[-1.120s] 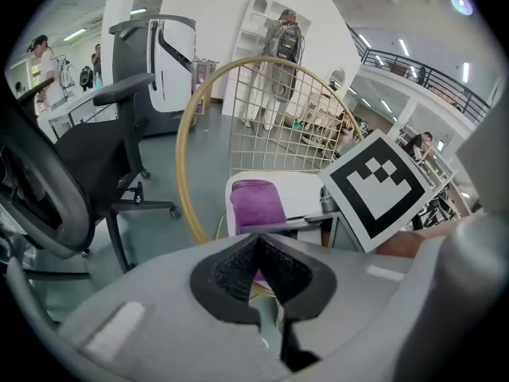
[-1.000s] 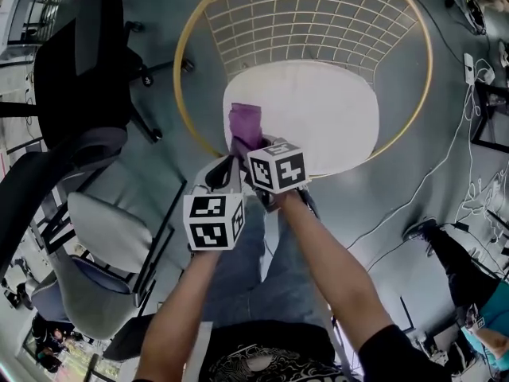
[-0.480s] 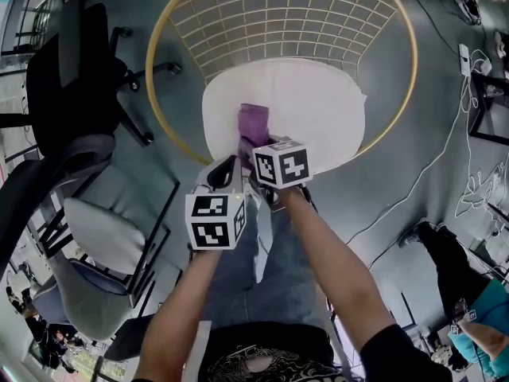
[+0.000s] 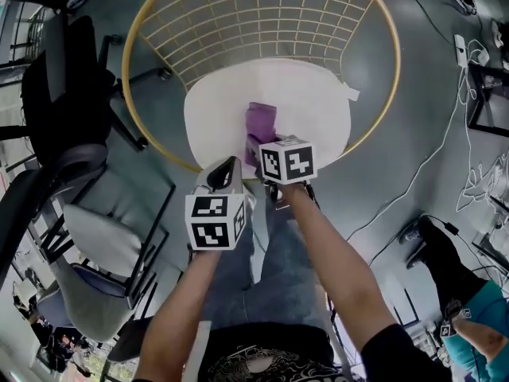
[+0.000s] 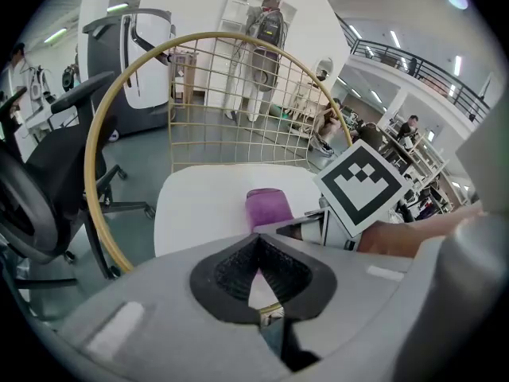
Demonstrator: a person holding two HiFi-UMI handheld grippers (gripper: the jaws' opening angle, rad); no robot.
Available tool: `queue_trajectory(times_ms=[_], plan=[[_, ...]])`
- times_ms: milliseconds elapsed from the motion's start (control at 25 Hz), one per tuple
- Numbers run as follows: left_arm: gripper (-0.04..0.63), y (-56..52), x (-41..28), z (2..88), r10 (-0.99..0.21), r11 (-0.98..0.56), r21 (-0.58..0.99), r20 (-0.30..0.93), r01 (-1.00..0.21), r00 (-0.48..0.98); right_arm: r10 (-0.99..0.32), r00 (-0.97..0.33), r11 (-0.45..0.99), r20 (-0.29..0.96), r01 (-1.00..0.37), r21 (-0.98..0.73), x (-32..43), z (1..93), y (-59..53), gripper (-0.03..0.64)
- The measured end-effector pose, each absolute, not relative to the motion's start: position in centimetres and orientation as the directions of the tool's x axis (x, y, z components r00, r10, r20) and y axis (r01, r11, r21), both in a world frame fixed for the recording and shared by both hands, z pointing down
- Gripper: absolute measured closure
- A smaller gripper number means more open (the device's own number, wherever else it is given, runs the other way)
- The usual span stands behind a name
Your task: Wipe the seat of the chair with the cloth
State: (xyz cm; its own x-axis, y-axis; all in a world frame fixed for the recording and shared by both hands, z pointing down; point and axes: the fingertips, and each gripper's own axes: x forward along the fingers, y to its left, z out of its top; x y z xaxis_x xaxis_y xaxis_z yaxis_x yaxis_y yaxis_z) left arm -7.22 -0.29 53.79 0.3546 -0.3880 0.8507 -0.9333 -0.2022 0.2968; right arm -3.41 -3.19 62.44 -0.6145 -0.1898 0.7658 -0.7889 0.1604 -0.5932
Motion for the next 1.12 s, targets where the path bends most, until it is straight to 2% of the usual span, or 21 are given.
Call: queue_trajectory(times_ms=[480, 880, 1120], plan=[[0.595, -1.3, -1.9, 54.0, -0.358, -0.258, 0.302, 0.852, -0.918, 0.381, -0.237, -0.577, 0.092, 0.782, -0.815, -0.573, 3.4, 62.8, -4.3, 0.555], [0.595, -1.9, 2.5, 54.0, -0.33, -0.319, 0.302, 0.853, -0.899, 0.403, -0.326, -0.531, -0.031, 0.782, -0.821, -0.571, 9.9, 62.3, -5.3, 0.555], [0.595, -1.1, 2.1, 53.3, -0.331, -0.344, 0.311, 0.843, -0.886, 0.425, -0.391, -0.502, -0.103, 0.772, -0.809, -0.578, 10.9, 61.2, -4.4, 0.555]])
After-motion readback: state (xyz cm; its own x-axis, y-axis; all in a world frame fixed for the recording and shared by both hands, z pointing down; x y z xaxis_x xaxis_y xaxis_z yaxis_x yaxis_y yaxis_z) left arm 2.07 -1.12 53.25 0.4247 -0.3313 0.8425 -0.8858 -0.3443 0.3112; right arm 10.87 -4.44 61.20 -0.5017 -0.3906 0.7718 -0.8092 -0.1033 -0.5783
